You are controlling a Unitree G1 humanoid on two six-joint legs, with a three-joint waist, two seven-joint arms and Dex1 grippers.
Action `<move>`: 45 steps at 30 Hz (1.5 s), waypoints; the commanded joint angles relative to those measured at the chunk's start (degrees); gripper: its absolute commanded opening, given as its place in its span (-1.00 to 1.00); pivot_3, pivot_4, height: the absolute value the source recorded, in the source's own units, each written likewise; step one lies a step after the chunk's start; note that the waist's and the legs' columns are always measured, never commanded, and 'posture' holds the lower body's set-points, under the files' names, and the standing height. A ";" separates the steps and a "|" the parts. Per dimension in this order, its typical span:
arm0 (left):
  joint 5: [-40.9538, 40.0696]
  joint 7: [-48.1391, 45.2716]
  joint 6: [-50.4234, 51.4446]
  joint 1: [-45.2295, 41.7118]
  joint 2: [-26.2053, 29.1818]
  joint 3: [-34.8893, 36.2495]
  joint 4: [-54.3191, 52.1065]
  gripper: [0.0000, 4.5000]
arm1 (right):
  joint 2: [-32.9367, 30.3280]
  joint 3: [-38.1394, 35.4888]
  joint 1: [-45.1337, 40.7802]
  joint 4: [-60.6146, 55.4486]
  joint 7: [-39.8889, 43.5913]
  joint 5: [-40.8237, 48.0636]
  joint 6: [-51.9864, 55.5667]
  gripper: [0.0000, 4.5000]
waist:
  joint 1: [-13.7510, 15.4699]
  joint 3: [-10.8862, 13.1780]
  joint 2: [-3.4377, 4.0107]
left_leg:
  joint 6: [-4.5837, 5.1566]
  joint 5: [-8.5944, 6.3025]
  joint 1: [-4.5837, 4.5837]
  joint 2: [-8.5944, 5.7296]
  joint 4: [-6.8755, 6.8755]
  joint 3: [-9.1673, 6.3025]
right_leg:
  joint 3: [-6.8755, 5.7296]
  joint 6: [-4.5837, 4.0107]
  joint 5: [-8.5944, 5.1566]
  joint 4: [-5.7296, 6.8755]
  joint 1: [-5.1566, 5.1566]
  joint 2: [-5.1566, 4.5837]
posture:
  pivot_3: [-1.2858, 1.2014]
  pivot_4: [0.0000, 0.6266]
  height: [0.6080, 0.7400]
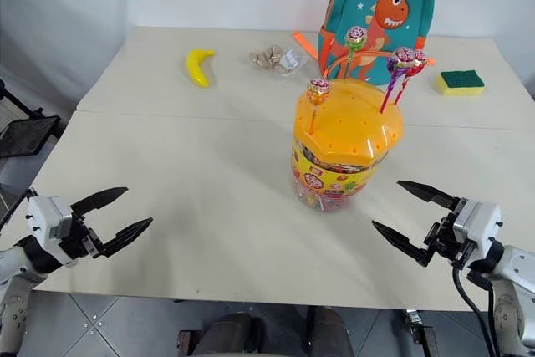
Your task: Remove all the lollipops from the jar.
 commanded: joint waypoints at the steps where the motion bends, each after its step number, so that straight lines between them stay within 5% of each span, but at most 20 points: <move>1: -1.38 -0.23 1.64 -0.92 0.99 -0.28 -1.93 0.95 | 0.36 -1.01 -0.94 -3.17 -2.75 2.99 2.38 1.00 | 0.00 0.00 0.00 | 0.01 0.00 0.00 0.00 0.00 0.00 | 0.00 0.00 0.00 0.00 0.00 0.00 | 0.03 -0.52 1.00; 4: -7.10 -0.46 6.76 -4.09 0.92 -0.35 -4.04 0.95 | 0.86 -3.02 -1.64 -4.88 -6.98 5.60 5.31 1.00 | 0.14 0.01 0.00 | 0.00 0.00 0.00 0.00 0.00 0.00 | 0.00 0.00 0.00 0.00 0.00 0.00 | 0.03 -0.52 1.00; 9: -29.64 1.36 23.23 -18.47 3.18 2.17 -7.02 0.95 | 0.22 -13.86 -0.81 -10.10 -16.40 15.20 12.16 1.00 | 0.89 0.03 -0.01 | -0.03 0.03 -0.09 -0.04 0.13 -0.15 | -0.07 0.04 0.03 0.11 0.02 -0.07 | 0.03 -0.52 1.00; 12: -33.94 2.05 27.50 -23.29 3.84 1.02 -8.16 0.95 | 0.17 -17.14 0.32 -11.52 -17.52 17.27 13.68 1.00 | 0.28 -0.02 0.06 | 0.02 0.05 -0.04 -0.04 0.11 -0.14 | -0.06 0.05 0.03 0.10 0.08 0.02 | 0.03 -0.52 1.00; 26: -30.38 -3.43 28.99 -30.29 2.41 -5.54 -5.50 0.95 | -8.26 -6.43 -19.93 -16.05 -28.19 29.17 33.08 1.00 | -0.64 0.03 -0.01 | -0.02 0.21 -0.05 0.04 0.10 0.12 | 0.17 0.07 0.04 0.10 -0.04 0.30 | 0.03 -0.52 1.00; 39: -28.76 -6.23 29.71 -28.80 3.47 -7.48 -8.55 0.95 | -5.84 -21.47 -0.43 -12.89 -5.53 22.83 23.61 1.00 | 0.83 0.06 -0.08 | 0.13 0.20 -0.05 0.00 0.16 0.10 | 0.26 0.28 0.16 -0.10 0.18 0.74 | 0.03 -0.52 1.00; 45: -29.84 -1.85 37.63 -41.41 0.92 -17.08 -8.56 0.95 | -3.41 -25.92 2.27 -13.23 -2.75 25.36 21.25 1.00 | 0.74 0.05 -0.07 | 0.09 0.23 0.04 -0.01 0.16 0.11 | 0.46 0.25 0.16 0.04 0.20 0.73 | 0.03 -0.52 1.00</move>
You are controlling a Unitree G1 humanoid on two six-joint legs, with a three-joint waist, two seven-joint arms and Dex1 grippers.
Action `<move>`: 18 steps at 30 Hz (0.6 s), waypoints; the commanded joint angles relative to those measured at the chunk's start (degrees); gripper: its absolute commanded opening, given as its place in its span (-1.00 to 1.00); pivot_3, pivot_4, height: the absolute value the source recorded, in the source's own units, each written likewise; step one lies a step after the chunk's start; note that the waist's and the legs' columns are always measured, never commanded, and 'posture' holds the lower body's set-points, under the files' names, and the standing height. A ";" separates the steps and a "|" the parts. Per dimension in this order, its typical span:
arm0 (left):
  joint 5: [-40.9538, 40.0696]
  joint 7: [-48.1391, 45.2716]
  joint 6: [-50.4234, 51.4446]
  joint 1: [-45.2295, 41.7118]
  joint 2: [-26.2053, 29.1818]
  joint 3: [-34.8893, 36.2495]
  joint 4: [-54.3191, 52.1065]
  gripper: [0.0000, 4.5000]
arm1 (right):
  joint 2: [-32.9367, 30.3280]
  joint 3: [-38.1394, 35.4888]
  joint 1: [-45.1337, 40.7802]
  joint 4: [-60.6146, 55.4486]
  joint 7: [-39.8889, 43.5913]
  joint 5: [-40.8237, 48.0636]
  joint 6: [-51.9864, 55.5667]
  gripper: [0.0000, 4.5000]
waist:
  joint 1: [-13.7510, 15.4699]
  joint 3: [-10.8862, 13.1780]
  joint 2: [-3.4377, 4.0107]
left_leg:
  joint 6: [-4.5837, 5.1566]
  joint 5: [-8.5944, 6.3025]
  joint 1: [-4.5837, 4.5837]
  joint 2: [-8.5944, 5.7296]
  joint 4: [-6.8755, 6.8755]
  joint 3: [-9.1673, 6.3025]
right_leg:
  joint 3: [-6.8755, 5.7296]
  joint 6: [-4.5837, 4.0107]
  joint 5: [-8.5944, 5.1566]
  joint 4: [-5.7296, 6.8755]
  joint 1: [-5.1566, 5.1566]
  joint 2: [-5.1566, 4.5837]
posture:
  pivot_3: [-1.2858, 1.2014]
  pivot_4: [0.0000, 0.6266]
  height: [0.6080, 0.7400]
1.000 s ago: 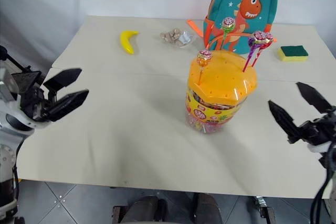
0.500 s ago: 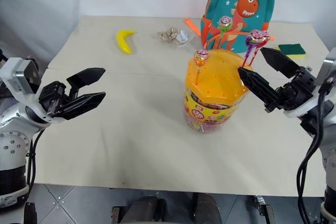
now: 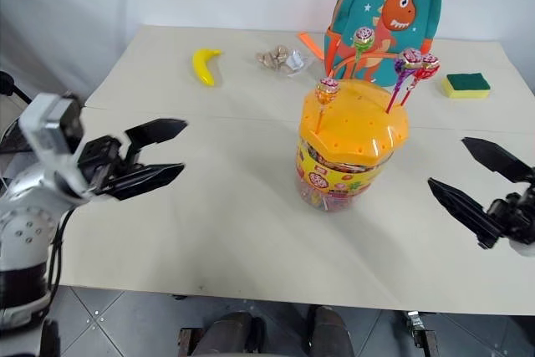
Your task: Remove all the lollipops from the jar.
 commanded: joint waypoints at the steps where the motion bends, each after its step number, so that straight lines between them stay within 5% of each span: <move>1: -0.11 2.18 4.89 -6.90 -1.60 -5.75 -0.70 0.95 | 0.54 -4.26 0.98 -0.93 1.65 2.78 -1.29 1.00 | 0.06 -0.01 0.02 | 0.00 0.00 0.01 -0.01 0.00 0.00 | 0.02 0.00 0.00 0.00 0.00 0.00 | 0.03 -0.52 1.00; 8: 10.25 2.76 10.80 -26.92 -9.80 -20.64 11.47 0.95 | 2.59 -4.73 5.29 -2.11 4.48 1.19 -3.33 1.00 | 0.80 0.00 -0.01 | 0.01 0.01 -0.05 -0.02 0.05 0.08 | 0.01 0.01 0.01 -0.02 -0.02 0.14 | 0.03 -0.52 1.00; 18: 20.19 3.04 2.77 -35.87 -22.25 -21.81 24.49 0.95 | 7.42 -2.71 7.48 -7.76 0.97 0.67 -5.58 1.00 | 0.98 0.00 -0.01 | -0.01 0.03 -0.03 0.01 0.05 0.25 | 0.16 0.03 0.01 0.01 -0.11 0.17 | 0.03 -0.52 1.00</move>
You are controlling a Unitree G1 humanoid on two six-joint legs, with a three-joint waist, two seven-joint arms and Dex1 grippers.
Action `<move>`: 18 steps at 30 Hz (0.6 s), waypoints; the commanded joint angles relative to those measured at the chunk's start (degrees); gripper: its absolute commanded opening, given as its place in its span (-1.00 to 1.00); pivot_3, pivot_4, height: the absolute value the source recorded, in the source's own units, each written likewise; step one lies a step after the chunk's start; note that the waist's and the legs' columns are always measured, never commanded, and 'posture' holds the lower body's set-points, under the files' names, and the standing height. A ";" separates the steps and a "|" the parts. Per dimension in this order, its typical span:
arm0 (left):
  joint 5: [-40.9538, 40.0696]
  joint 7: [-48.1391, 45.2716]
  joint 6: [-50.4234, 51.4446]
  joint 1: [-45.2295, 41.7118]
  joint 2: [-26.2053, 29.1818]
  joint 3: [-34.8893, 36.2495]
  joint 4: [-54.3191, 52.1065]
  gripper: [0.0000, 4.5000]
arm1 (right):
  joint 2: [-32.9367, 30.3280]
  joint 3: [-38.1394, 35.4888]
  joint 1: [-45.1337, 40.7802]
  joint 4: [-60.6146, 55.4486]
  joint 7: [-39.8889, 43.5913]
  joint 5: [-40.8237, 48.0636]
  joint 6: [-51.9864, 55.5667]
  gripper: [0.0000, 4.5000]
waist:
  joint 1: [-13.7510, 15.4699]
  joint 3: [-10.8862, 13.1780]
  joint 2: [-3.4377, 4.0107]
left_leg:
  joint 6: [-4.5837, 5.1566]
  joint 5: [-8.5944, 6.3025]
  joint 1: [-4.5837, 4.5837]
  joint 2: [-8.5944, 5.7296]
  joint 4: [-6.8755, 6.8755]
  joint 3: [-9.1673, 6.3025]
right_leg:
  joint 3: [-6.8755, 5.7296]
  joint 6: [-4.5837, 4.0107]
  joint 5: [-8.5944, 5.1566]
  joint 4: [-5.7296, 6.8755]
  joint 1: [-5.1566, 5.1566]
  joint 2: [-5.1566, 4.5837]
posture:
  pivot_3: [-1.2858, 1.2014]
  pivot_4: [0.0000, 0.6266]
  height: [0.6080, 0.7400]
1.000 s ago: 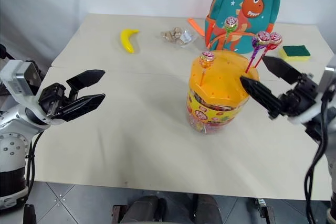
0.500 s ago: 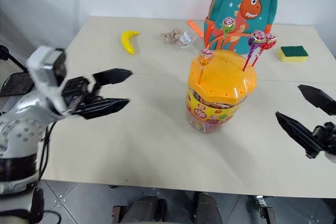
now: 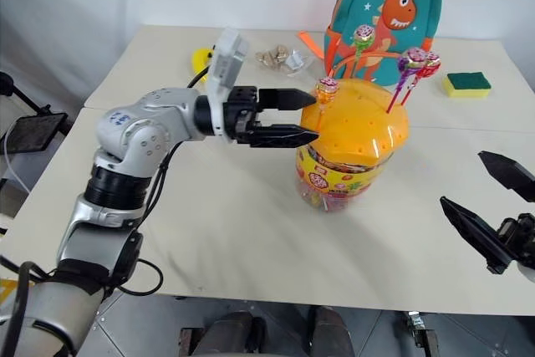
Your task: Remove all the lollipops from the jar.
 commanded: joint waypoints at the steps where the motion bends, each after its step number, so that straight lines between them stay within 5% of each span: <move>1: 2.46 0.21 -3.29 -2.66 -3.12 1.12 2.26 0.95 | 1.52 -0.88 2.04 -3.61 -0.83 0.41 -1.96 1.00 | 0.44 0.02 -0.03 | 0.01 0.00 -0.03 -0.01 0.01 -0.01 | -0.02 0.01 0.01 -0.01 0.00 -0.01 | 0.03 -0.52 1.00; 4: 3.75 -1.35 -4.90 -2.95 -4.41 1.21 3.27 0.68 | 2.17 -0.53 2.93 -4.84 -1.17 0.43 -2.66 1.00 | 0.41 0.02 -0.03 | 0.01 0.00 -0.07 -0.02 0.11 -0.03 | -0.03 0.05 0.03 -0.02 0.01 -0.02 | 0.03 -0.52 1.00; 16: 5.07 -9.00 -8.99 -1.50 -4.92 2.70 3.87 -0.99 | -0.20 1.15 0.42 -6.58 1.05 6.74 -2.16 1.00 | 0.16 0.02 -0.04 | 0.01 0.00 -0.05 0.00 0.15 -0.02 | 0.00 0.05 0.03 0.02 0.01 -0.01 | 0.03 -0.52 1.00; 18: 3.47 -9.14 -9.59 -1.48 -5.19 5.41 5.09 -1.00 | -0.24 1.75 -0.21 -6.43 1.06 6.82 -2.20 1.00 | 0.18 0.02 -0.04 | 0.01 0.00 -0.06 0.00 0.20 -0.04 | -0.01 0.05 0.03 0.03 0.00 -0.02 | 0.03 -0.52 1.00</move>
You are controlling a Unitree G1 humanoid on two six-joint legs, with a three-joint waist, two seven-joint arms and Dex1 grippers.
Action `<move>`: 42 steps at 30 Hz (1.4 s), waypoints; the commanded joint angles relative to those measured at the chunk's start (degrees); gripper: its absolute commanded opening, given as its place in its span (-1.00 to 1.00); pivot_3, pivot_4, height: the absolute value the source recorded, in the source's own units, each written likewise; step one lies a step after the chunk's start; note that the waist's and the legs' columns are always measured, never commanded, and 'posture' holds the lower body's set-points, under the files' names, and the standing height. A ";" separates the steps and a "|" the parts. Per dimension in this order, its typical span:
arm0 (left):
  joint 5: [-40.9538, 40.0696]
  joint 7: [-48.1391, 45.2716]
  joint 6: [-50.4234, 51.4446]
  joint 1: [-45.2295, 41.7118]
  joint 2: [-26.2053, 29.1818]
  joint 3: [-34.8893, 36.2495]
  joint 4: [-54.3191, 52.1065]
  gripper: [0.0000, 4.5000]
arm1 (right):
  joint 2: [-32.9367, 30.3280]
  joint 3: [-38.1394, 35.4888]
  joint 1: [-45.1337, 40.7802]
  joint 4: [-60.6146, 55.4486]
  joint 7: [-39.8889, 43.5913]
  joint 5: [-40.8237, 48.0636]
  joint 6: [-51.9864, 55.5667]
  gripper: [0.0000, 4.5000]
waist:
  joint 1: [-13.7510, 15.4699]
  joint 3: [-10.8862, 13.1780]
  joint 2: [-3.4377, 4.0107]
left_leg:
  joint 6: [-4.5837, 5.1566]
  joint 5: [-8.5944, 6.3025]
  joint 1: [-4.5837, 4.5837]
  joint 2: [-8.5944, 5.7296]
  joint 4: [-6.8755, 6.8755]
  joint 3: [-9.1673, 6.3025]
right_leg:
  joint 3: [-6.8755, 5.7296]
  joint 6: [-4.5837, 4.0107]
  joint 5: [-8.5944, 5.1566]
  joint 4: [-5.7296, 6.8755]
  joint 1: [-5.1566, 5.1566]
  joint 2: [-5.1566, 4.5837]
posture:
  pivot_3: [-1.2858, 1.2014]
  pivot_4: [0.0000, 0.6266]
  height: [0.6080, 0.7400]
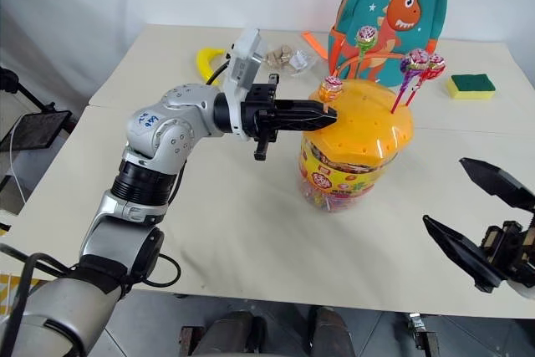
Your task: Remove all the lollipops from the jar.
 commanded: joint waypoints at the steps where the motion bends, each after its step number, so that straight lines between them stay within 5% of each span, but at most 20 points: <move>1: -3.17 -1.85 -2.43 -0.06 -0.49 6.21 0.91 -1.00 | -0.66 0.26 -0.72 -1.00 0.12 1.44 -0.46 1.00 | -0.04 0.00 0.00 | 0.00 0.00 -0.01 0.00 0.00 -0.01 | 0.00 0.00 0.00 0.00 0.00 0.00 | 0.03 -0.52 1.00; 4: -10.54 -5.70 -2.51 -0.05 0.50 14.80 1.96 -1.00 | -0.92 1.75 -1.34 -0.14 1.39 1.22 -0.18 1.00 | -0.25 0.00 0.00 | 0.00 0.00 -0.01 0.03 0.00 -0.01 | -0.01 -0.01 0.00 0.01 -0.01 0.01 | 0.03 -0.52 1.00; 9: -15.83 1.48 1.42 -2.34 4.99 25.77 6.13 -1.00 | -1.07 4.01 -3.71 2.15 1.89 -0.36 -0.74 1.00 | -0.69 0.01 -0.02 | 0.00 0.00 -0.01 0.05 0.08 -0.05 | -0.03 -0.02 -0.01 0.07 -0.01 0.00 | 0.03 -0.52 1.00; 16: 3.96 2.21 8.04 15.00 33.66 16.55 9.40 -1.00 | -2.96 6.53 -6.37 6.37 6.52 -4.94 -2.42 1.00 | -1.89 -0.03 0.05 | -0.02 -0.01 0.11 0.02 -0.11 0.01 | -0.05 -0.02 -0.01 0.09 -0.03 0.04 | 0.03 -0.52 1.00; 21: 5.56 7.03 19.38 34.73 44.57 19.99 0.83 -1.00 | -4.05 6.94 -8.09 12.86 10.63 -8.17 -4.90 1.00 | -1.75 0.09 -0.29 | 0.00 -0.04 -0.04 0.05 -0.21 -0.05 | 0.05 -0.05 -0.03 0.04 -0.21 -0.05 | 0.03 -0.52 1.00; 25: 3.00 11.26 26.58 51.23 44.13 29.13 -9.51 -1.00 | -4.93 6.98 -9.37 17.60 12.72 -10.13 -6.09 1.00 | -1.32 0.09 -0.30 | 0.03 -0.10 -0.08 -0.07 -0.21 -0.41 | 0.05 -0.08 -0.05 0.00 -0.16 -0.68 | 0.03 -0.52 1.00; 30: 2.87 15.52 27.51 59.10 39.74 33.63 -13.29 -1.00 | -5.18 7.64 -10.61 18.46 12.80 -10.68 -6.12 1.00 | -1.63 -0.02 -0.07 | -0.01 -0.13 0.00 -0.13 -0.24 -0.41 | 0.04 -0.12 -0.07 0.00 -0.09 -0.82 | 0.03 -0.52 1.00; 42: 3.06 10.40 17.52 62.30 40.56 37.55 -8.81 0.46 | -4.94 4.48 -9.20 18.23 10.97 -10.49 -6.22 1.00 | -2.15 -0.32 0.46 | -0.31 -0.24 0.17 -0.09 -0.40 -0.30 | 0.06 -0.25 -0.14 0.04 -0.13 -0.79 | 0.03 -0.52 1.00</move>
